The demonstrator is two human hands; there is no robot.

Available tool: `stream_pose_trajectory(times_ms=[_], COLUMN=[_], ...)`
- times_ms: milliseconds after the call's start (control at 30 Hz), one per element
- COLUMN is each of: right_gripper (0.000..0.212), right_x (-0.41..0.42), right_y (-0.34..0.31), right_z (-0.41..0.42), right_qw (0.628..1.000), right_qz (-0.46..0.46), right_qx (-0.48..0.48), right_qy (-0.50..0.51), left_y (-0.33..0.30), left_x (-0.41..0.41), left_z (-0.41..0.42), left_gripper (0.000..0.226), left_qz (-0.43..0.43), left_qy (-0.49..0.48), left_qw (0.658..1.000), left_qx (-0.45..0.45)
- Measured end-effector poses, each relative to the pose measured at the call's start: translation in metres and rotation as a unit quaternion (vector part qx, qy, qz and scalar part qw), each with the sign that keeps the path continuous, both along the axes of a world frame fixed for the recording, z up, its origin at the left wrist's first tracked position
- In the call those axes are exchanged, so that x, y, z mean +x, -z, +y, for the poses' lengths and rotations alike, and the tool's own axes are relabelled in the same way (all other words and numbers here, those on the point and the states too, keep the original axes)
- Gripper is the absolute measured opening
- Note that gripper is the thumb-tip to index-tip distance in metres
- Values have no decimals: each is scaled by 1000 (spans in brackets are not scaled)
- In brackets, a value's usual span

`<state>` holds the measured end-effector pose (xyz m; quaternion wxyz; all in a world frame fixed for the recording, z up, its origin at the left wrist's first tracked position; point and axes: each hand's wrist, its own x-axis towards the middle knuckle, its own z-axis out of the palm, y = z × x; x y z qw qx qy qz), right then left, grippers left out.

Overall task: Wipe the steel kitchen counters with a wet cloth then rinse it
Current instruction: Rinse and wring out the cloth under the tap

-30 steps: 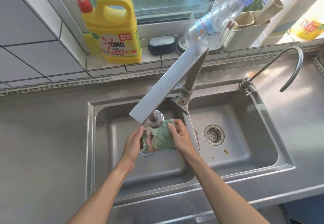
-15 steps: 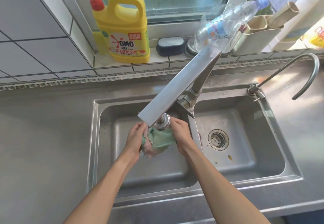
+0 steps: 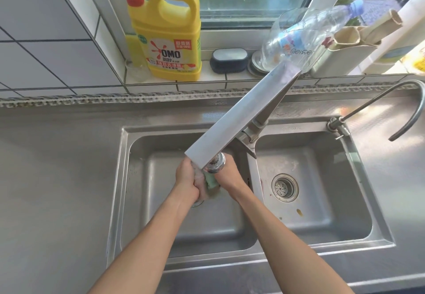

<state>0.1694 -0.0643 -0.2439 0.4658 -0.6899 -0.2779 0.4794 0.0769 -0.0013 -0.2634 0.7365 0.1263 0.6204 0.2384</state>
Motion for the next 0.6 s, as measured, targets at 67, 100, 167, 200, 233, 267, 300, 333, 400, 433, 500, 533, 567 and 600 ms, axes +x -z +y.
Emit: stream_pose_trajectory(times_ms=[67,100,167,200,233,267,300,333,400,433,500,533,567,600], right_gripper=[28,16,20,20,18,16,16,18,28,31,30,28,26,26], right_x=[-1,-3,-10,-15,-21,-27,-30,-30,-20,-14,0,3,2,-4], right_y=[2,3,4,4,4,2,1,-1,-2,-2,0,0,0,-1], right_z=[3,2,-2,-4,-6,-8,-8,-7,3,9,20,23,22,18], right_qw=[996,990,979,976,972,968,966,966,965,965,964,964,965,967], right_qz=[-56,-91,-156,-187,-216,-236,-246,-247,-249,-249,-241,-233,-227,-224], right_qx=[-18,-43,-89,-92,-89,-85,-82,-81,-84,-88,-112,-122,-122,-112], right_qy=[70,95,92,67,41,20,11,7,7,8,30,42,48,43], left_y=[-1,-2,-4,-5,-4,-4,-4,-5,-7,-9,-9,-11,-13,-14], left_x=[8,12,19,20,20,18,17,17,20,21,22,21,20,17], left_z=[-7,-11,-12,-10,-6,-3,-1,-1,-8,-13,-18,-19,-18,-14], left_gripper=[13,17,19,20,24,29,33,35,26,19,16,17,19,21], left_qz=[6,5,-23,-49,-70,-88,-101,-110,-70,-40,-13,-3,3,4], left_qy=[20,34,39,25,11,9,15,26,58,67,93,112,128,125], left_qw=[1000,999,999,998,997,996,995,994,995,996,990,986,984,987], left_qx=[4,11,24,23,16,10,11,13,33,53,104,121,123,103])
